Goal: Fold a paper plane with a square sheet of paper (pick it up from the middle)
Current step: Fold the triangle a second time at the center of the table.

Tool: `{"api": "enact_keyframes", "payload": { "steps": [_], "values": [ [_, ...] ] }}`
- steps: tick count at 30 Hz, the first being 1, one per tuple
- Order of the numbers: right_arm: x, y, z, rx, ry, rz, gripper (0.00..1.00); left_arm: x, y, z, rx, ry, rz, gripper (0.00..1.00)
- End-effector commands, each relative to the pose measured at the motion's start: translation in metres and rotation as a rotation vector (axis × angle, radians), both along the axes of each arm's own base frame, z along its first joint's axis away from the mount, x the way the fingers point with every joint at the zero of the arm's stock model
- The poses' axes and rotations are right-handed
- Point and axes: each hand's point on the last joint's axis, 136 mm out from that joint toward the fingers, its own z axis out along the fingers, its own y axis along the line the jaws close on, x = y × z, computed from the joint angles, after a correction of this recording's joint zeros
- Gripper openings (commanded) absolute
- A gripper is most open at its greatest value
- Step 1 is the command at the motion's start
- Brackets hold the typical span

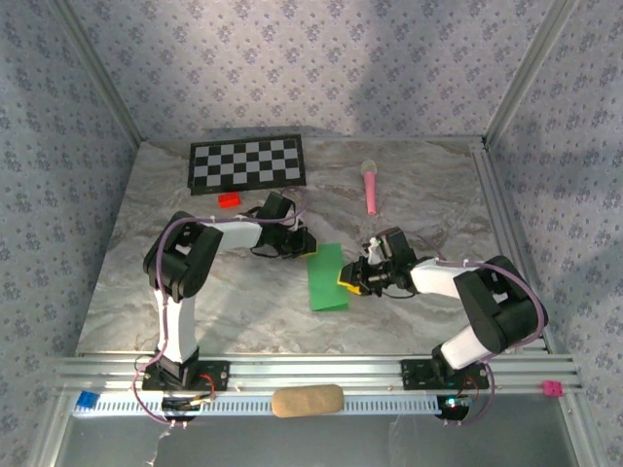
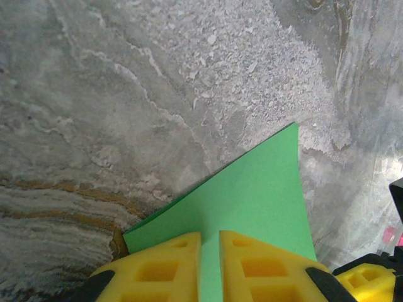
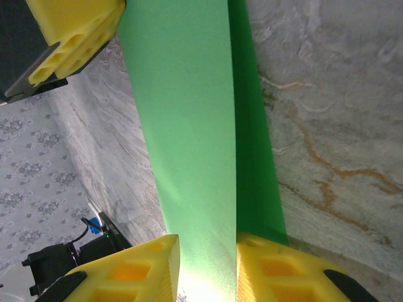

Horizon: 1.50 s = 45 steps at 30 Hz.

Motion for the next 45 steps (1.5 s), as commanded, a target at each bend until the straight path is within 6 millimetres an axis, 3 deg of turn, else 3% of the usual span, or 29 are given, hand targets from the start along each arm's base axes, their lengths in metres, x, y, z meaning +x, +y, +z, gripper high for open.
{"api": "enact_keyframes", "payload": {
  "steps": [1, 4, 6, 10, 16, 20, 26, 32, 37, 45],
  "values": [
    [-0.002, -0.002, -0.002, 0.013, 0.001, 0.005, 0.24, -0.001, -0.001, -0.011, 0.047, -0.016, -0.017, 0.19],
    [-0.001, -0.002, -0.003, 0.021, 0.009, 0.004, 0.17, 0.001, -0.004, 0.003, 0.032, -0.043, -0.023, 0.22],
    [-0.001, -0.002, -0.004, 0.024, 0.021, 0.001, 0.09, 0.001, -0.007, 0.016, 0.024, -0.074, -0.033, 0.3],
    [0.002, -0.003, -0.004, 0.025, 0.023, -0.02, 0.06, -0.004, -0.008, 0.049, 0.036, -0.187, -0.045, 0.45],
    [0.009, -0.005, -0.002, 0.03, 0.026, -0.085, 0.03, -0.024, 0.0, 0.089, 0.095, -0.39, -0.06, 0.52],
    [0.012, -0.007, 0.001, 0.03, 0.027, -0.128, 0.02, -0.042, 0.008, 0.1, 0.1, -0.479, -0.062, 0.52],
    [0.014, -0.005, 0.006, 0.048, 0.036, -0.142, 0.03, -0.092, 0.002, 0.102, 0.122, -0.669, -0.219, 0.51],
    [0.013, -0.004, 0.007, 0.048, 0.048, -0.14, 0.06, -0.139, -0.015, 0.086, 0.234, -0.804, -0.443, 0.53],
    [0.012, -0.003, 0.008, 0.047, 0.047, -0.133, 0.12, -0.148, -0.023, 0.071, 0.452, -0.884, -0.529, 0.55],
    [0.012, -0.003, 0.01, 0.053, 0.045, -0.127, 0.11, -0.149, -0.048, 0.056, 0.534, -0.949, -0.594, 0.58]
  ]
}}
